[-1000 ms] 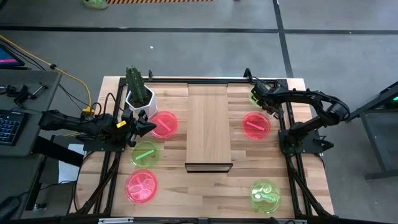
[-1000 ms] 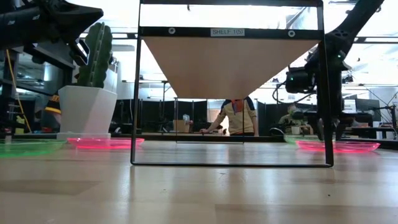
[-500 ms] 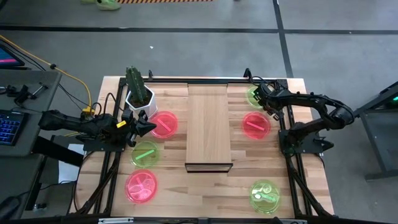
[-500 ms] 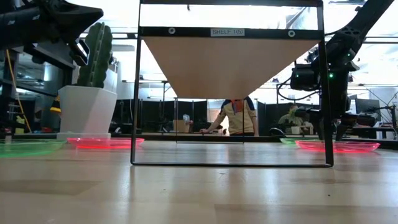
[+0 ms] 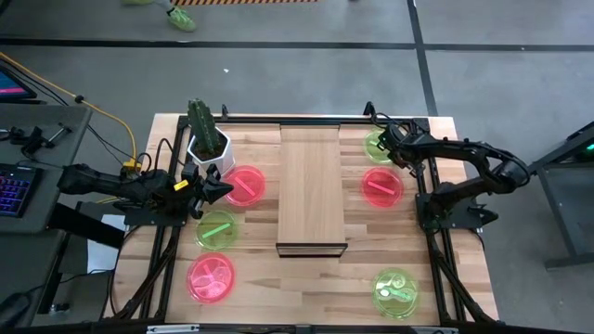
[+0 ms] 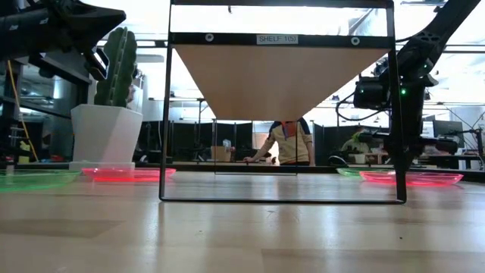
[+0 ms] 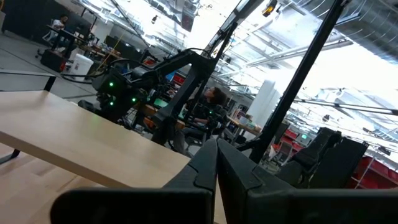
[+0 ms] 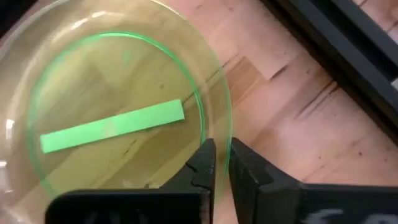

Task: Place and stack plates onto a shelf
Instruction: Put the top right green plate on the shelf

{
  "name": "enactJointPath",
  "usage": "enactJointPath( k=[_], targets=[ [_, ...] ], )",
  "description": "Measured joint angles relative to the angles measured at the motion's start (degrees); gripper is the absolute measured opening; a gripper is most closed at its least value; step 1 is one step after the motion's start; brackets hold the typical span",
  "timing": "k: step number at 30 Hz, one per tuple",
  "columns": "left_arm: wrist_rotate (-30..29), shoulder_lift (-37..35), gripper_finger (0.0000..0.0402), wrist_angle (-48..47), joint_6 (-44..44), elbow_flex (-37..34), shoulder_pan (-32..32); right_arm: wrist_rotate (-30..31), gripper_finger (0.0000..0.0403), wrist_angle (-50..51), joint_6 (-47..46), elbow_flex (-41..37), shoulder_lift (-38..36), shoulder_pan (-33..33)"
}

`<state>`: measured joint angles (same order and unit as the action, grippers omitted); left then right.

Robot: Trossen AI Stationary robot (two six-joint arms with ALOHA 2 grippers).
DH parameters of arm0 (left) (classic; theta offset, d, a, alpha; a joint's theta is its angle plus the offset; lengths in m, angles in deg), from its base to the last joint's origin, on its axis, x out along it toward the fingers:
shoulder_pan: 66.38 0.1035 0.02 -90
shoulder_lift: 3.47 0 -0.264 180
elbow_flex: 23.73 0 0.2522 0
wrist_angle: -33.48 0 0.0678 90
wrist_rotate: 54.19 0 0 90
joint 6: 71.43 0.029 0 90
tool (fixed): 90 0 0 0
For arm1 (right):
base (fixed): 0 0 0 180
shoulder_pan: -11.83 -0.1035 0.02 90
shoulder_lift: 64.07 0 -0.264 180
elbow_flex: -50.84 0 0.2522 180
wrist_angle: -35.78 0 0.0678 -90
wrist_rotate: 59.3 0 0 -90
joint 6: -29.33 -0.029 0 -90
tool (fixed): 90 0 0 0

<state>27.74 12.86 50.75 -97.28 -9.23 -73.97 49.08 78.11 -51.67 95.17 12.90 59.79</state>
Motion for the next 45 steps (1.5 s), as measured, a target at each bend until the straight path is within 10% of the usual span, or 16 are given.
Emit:
enactJointPath(
  k=[19, 27, 35, 45],
  targets=[
    [0.0, 0.0, 0.0003, 0.0, 0.0, 0.0, 0.0, 5.4, 0.0000, -0.2, 9.2, 0.0, -34.4, -0.4],
    [0.0, 0.0, 0.0003, 0.0, 0.0, 0.0, 0.0, -1.3, 0.0000, -11.7, 15.4, 0.0, -44.8, -0.5],
    [0.0, 0.0, 0.0003, 0.0, 0.0, 0.0, 0.0, -15.8, 0.0000, -29.6, 18.4, 0.1, -44.4, -4.4],
    [0.0, 0.0, 0.0003, 0.0, 0.0, 0.0, 0.0, -8.9, 0.0000, -36.8, 18.0, 0.1, -31.9, -26.4]
  ],
)
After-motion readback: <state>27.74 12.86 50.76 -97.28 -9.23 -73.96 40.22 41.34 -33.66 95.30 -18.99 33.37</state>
